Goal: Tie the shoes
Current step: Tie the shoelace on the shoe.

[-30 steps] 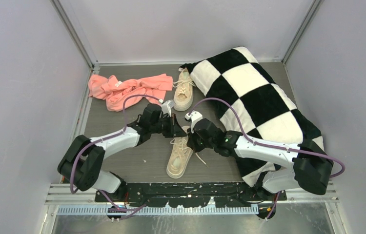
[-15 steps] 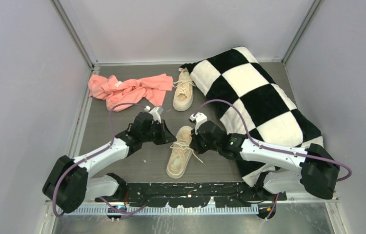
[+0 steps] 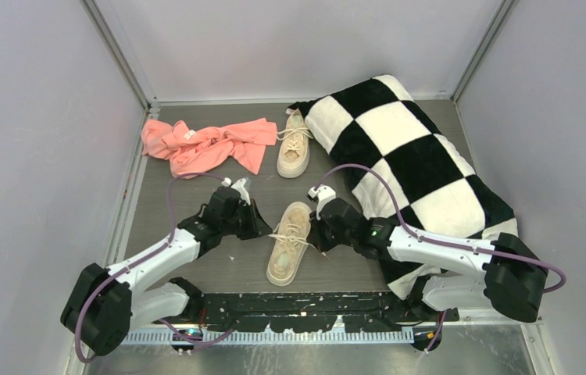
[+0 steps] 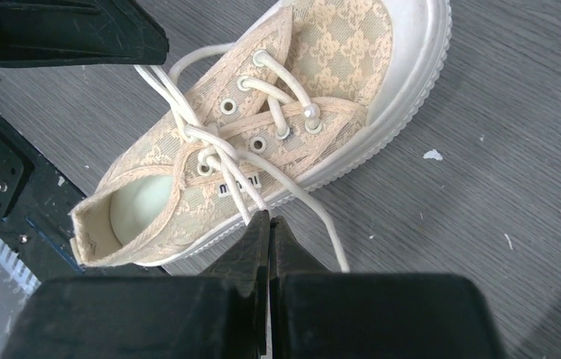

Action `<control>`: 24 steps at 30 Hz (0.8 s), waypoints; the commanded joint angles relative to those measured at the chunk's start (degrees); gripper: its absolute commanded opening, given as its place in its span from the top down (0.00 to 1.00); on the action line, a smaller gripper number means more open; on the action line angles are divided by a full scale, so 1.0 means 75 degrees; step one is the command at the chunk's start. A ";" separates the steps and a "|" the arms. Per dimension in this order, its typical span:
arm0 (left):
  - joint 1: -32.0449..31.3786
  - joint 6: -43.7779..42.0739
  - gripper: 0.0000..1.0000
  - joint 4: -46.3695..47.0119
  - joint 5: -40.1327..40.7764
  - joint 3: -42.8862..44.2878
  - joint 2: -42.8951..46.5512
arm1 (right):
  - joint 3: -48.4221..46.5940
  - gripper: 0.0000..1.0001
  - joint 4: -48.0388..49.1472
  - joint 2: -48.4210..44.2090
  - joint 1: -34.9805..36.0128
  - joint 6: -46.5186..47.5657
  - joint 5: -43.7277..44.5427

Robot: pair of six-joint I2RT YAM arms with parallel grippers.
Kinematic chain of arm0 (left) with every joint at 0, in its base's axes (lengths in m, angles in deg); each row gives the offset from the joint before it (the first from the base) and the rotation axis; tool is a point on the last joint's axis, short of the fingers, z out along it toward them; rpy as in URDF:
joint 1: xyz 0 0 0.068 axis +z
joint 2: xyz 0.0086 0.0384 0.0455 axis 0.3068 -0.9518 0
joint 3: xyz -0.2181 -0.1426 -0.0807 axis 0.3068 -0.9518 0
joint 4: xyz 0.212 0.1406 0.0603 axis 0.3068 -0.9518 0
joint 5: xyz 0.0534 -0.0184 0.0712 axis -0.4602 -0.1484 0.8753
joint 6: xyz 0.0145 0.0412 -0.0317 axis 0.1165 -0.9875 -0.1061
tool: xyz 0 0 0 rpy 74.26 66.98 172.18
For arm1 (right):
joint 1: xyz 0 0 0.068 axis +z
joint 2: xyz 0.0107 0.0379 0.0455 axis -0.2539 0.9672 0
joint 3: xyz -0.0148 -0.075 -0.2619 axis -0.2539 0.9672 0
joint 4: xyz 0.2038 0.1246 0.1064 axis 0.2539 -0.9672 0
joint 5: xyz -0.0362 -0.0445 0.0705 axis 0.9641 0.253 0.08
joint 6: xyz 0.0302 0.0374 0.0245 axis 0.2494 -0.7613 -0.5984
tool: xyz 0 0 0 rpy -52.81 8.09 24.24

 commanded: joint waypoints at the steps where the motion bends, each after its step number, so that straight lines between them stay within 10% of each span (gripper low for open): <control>1: 0.0090 -0.0270 1.00 -0.0743 0.0588 0.0248 0.0709 | 0.0002 0.99 -0.0376 -0.0642 -0.0031 -0.0104 0.0143; 24: 0.0172 -0.0219 0.99 -0.0953 0.1047 -0.0033 0.0748 | 0.0644 0.99 -0.0038 0.0020 -0.0067 -0.0808 0.0097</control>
